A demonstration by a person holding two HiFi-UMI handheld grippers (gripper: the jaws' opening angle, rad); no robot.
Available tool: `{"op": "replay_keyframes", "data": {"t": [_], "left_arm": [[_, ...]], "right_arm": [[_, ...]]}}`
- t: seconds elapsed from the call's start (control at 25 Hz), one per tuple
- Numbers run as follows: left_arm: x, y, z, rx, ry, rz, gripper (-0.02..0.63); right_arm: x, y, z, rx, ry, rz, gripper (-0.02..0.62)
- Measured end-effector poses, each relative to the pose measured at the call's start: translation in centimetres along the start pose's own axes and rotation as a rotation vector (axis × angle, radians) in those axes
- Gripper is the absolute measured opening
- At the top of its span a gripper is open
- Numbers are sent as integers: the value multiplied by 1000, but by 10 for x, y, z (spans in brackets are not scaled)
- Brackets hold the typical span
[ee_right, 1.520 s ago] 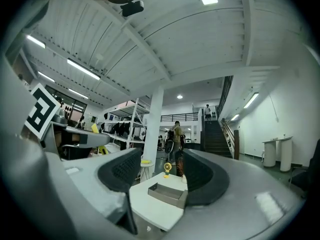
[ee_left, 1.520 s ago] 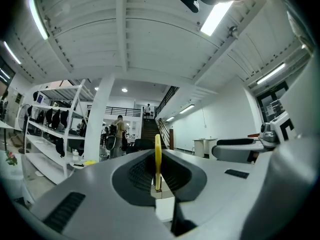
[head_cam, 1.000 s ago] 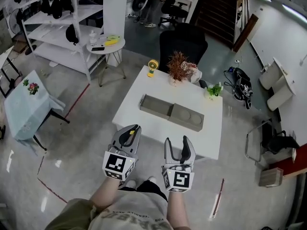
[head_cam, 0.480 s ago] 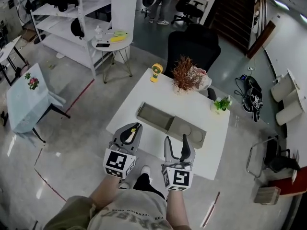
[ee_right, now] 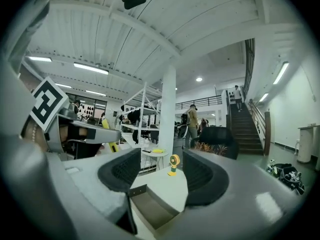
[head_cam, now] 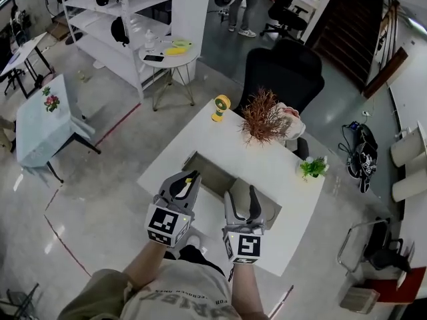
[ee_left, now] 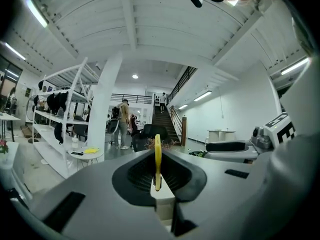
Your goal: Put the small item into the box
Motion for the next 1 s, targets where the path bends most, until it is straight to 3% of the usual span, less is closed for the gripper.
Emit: {"op": "replay_keyframes", "data": {"t": [0.44,0.6,1.0], "left_arm": [[-32,-21,-8,-10,127,-88,28],[-43,-28,-17,-55,238,-82,28],[-56,-57,-36,-244,377,-119,28]], "right_arm": [[-40,-22,-15,227,33,-116,252],[-46,-33,-34,310,74,-138,252],[-69,-65,-61,422,123,-285,252]]}}
Point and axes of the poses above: the fingertips, and each gripper's own axes: y backward along the fingers, z to its right, x out of its top, the point moved 4 cm from there along y, backward along the fingers, and after that the axes turned 12 degrees about -x, right-handed, at the moved point
